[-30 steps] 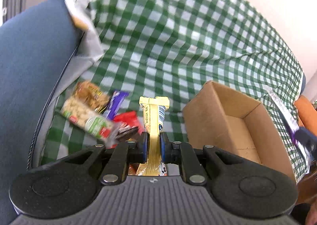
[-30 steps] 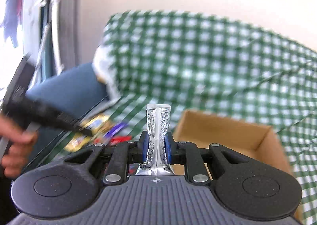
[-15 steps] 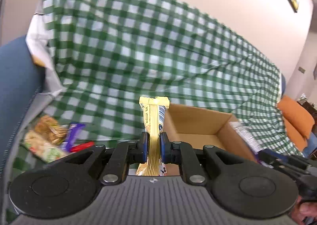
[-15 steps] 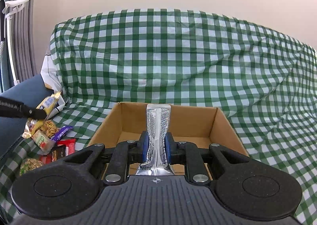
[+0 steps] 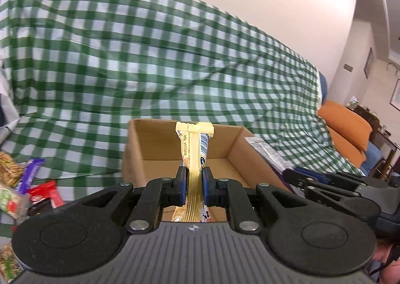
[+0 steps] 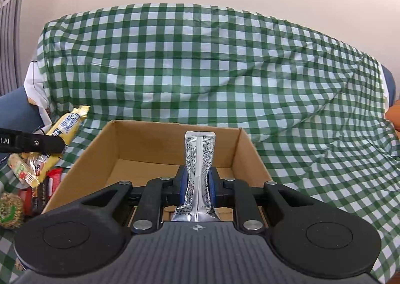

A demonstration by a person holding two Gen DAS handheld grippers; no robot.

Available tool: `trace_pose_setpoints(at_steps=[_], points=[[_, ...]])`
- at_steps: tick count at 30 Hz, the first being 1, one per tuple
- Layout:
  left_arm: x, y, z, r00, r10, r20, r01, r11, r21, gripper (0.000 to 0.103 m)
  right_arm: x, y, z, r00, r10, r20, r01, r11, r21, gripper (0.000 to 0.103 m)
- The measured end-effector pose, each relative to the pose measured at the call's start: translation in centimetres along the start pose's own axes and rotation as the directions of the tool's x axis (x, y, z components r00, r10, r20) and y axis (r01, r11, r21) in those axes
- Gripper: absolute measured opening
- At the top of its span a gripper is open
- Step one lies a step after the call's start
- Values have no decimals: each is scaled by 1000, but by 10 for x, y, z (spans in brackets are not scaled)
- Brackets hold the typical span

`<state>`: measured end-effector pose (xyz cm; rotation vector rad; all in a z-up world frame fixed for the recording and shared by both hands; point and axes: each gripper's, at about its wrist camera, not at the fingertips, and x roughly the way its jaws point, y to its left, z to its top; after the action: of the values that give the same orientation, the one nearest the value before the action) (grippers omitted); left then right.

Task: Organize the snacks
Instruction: 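Carry both held bars over the cardboard box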

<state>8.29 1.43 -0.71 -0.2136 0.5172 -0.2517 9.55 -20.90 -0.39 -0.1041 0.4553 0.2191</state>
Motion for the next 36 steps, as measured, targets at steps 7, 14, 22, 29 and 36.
trace_pose_setpoints(at_steps=[7,14,22,29,36], points=[[6,-23,-6,998,-62,-1,62,995,77,13,2,1,-1,1000,-24,-9,24,1000,-7,19],[11,-33,-11,997,-82,-12,82,991,109,13,6,1,0,999,-40,-11,40,999,-5,19],[10,-32,-12,997,-81,-12,82,991,102,13,8,0,1,999,-42,-13,42,999,-9,19],[10,-33,-11,997,-82,-11,82,991,104,13,7,-1,1,999,-51,-11,51,999,-3,19],[11,-35,-11,996,-85,-14,86,990,109,13,6,-1,0,998,-58,-8,58,998,3,19]])
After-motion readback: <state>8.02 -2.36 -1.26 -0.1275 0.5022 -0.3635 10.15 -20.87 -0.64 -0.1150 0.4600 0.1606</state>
